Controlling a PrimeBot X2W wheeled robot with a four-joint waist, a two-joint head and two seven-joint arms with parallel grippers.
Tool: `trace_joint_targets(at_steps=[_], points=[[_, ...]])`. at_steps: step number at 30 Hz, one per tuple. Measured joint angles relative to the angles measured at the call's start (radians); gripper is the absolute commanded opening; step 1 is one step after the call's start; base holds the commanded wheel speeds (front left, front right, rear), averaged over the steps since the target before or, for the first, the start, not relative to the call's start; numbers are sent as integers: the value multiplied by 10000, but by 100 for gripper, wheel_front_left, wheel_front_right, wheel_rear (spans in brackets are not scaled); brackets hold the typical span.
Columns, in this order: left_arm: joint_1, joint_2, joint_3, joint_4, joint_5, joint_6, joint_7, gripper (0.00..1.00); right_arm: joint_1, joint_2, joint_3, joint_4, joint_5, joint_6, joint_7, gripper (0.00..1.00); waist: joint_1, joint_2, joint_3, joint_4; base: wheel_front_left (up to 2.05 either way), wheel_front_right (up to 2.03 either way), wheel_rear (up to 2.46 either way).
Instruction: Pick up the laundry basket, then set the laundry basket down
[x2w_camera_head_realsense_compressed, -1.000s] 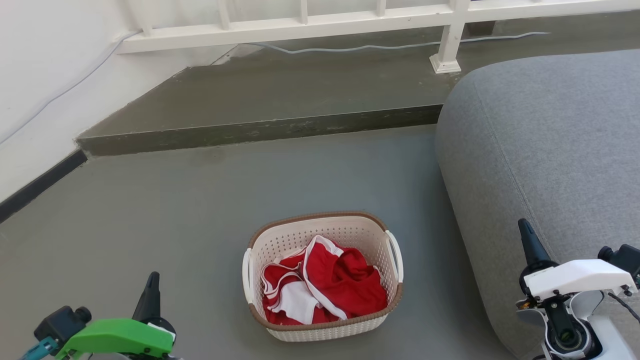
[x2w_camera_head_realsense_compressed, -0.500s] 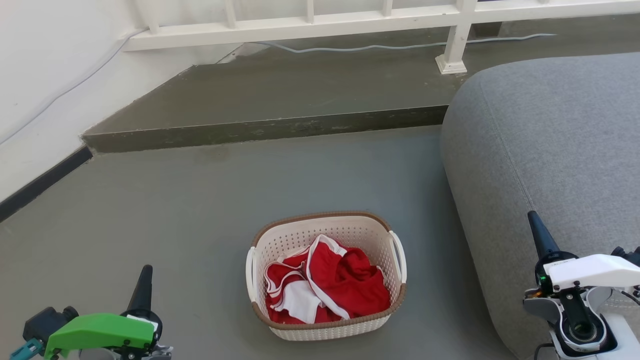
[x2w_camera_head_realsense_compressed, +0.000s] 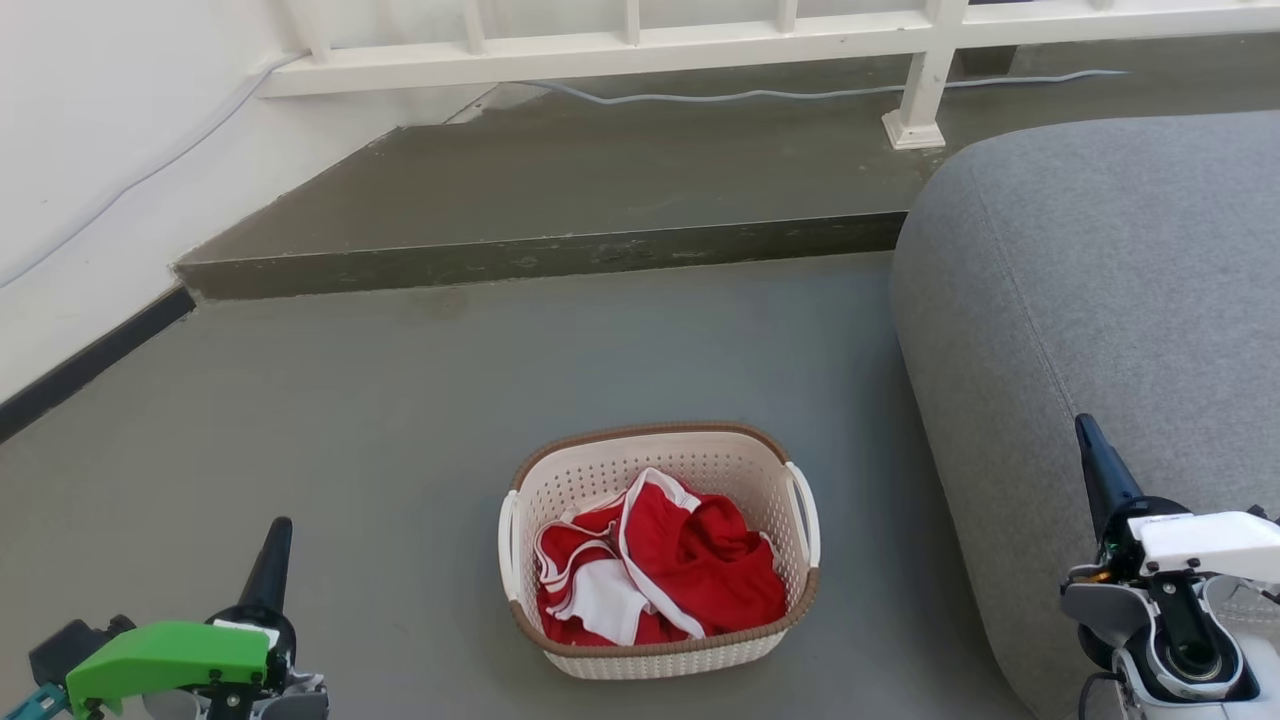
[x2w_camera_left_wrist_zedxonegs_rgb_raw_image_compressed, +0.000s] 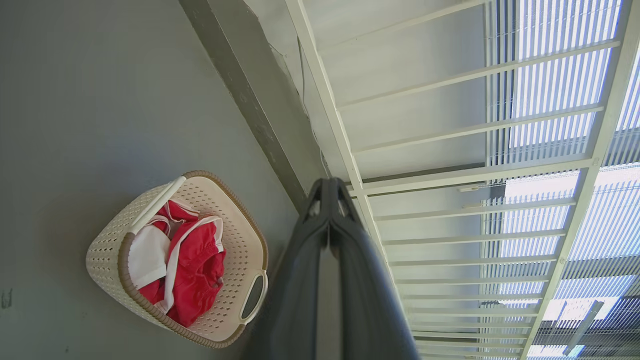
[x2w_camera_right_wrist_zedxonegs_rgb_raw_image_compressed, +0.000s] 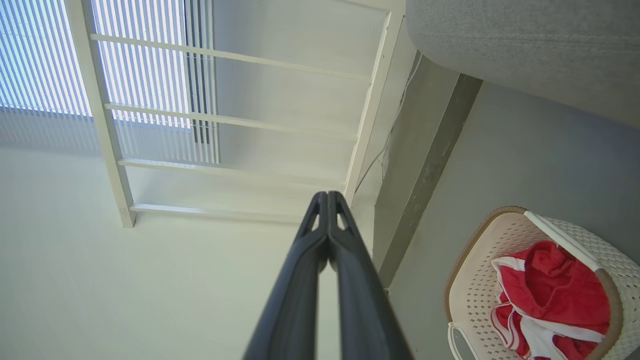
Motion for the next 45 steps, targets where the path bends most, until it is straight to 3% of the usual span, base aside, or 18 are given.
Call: trace_joint_targets(at_steps=[15,45], points=[[-387,-29,493,180,-1975,-384,443,0,-161,286,-702,58,1879,318,514,0,0,0,7,145,0,0,0],[-405,-35,550,309,-2021,-387,499,0,-165,293,-738,117,1960,318,523,0,0,0,4,145,0,0,0]])
